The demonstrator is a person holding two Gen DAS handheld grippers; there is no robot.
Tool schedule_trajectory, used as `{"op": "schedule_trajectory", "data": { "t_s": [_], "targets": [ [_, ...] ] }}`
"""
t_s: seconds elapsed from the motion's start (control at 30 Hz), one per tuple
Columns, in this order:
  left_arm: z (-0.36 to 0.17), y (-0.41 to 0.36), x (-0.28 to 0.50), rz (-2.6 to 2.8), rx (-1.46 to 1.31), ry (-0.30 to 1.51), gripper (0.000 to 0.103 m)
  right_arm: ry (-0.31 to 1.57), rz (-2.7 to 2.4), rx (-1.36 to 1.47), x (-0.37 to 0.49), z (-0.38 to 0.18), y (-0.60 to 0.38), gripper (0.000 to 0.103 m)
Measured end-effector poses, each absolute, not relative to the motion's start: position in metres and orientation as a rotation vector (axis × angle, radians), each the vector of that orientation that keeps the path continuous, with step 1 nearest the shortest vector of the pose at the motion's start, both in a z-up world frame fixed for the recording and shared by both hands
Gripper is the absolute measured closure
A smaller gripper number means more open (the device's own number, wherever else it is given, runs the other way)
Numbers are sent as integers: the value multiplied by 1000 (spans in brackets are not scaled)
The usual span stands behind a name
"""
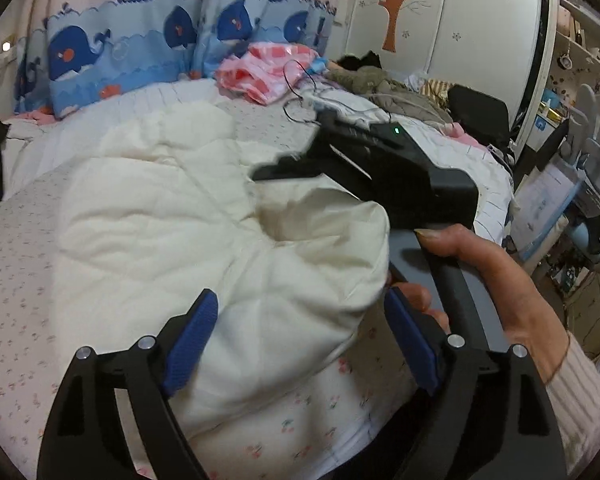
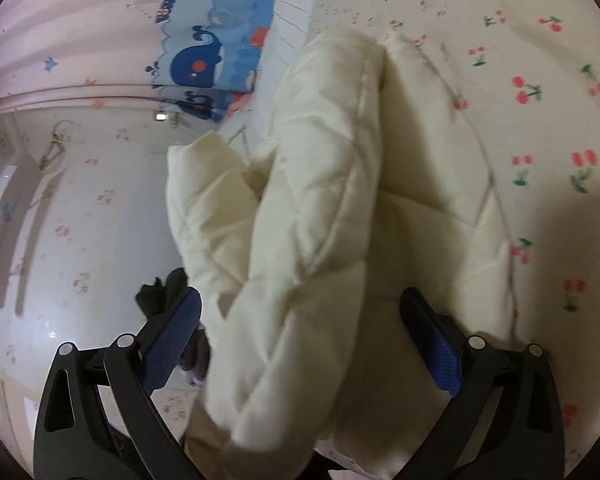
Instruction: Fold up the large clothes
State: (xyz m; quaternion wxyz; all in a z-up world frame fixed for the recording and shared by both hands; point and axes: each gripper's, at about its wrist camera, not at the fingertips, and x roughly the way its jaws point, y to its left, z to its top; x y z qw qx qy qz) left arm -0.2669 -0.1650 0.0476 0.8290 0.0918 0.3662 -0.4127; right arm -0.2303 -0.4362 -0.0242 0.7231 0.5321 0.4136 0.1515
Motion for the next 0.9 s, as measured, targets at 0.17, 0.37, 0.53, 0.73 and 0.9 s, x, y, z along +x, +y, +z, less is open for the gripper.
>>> {"op": "schedule_trajectory", "data": {
  "t_s": [0.17,0.37,0.53,0.73,0.9],
  "targets": [
    [72,-88,-225,-731,-12,736,12,963,300,1083,-233,-5,-430,7],
    [27,-24,-132,-603,-385,955,11,1003,244,983,-230,11,-431,7],
    [0,-93,-139,-573,-134,995,9,955,229,859,-231,34,-421,7],
    [9,-124,-162,-527,-23,953,9,803,50,646,-241,79,-427,7],
    [18,-114,-156,-628,-49,993,9,1035,-30,366,-209,35,-391,7]
  ]
}}
